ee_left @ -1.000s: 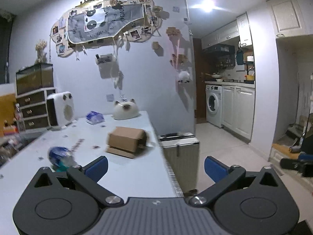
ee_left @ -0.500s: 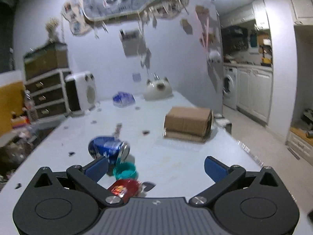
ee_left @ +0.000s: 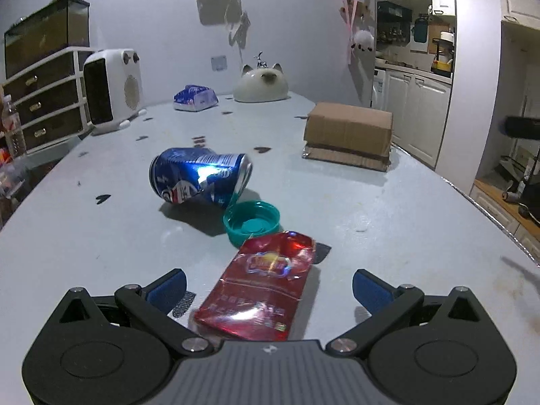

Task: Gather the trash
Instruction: 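Grasp the red snack packet with the left gripper while the right gripper grasps the teal cap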

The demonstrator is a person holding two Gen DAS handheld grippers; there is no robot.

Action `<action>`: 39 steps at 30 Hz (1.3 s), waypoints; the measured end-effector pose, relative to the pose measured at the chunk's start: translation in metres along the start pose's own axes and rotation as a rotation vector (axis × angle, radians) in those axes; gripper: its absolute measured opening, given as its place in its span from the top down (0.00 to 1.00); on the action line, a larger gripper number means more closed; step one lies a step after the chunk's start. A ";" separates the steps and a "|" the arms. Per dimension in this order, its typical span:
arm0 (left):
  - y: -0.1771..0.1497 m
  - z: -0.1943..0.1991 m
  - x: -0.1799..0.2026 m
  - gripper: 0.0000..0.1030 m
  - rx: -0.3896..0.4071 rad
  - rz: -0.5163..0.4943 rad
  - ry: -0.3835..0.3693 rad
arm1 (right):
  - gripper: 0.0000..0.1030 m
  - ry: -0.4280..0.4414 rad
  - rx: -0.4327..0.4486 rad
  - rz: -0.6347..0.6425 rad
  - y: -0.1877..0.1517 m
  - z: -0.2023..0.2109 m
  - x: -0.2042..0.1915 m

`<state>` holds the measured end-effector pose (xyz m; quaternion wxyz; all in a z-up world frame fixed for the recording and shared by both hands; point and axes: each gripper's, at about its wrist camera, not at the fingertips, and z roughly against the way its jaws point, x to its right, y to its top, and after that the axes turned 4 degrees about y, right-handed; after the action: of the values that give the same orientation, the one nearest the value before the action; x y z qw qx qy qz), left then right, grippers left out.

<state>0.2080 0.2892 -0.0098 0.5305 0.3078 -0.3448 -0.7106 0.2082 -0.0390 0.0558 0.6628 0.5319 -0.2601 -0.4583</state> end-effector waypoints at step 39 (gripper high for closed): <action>-0.010 0.007 -0.005 0.39 -0.025 0.087 0.018 | 0.75 0.339 -0.405 0.091 -0.036 -0.098 -0.057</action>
<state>0.1984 0.2970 -0.0141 0.5678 0.2922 -0.3443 -0.6883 0.2524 0.0564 0.0005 0.8098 0.4452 -0.0720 -0.3753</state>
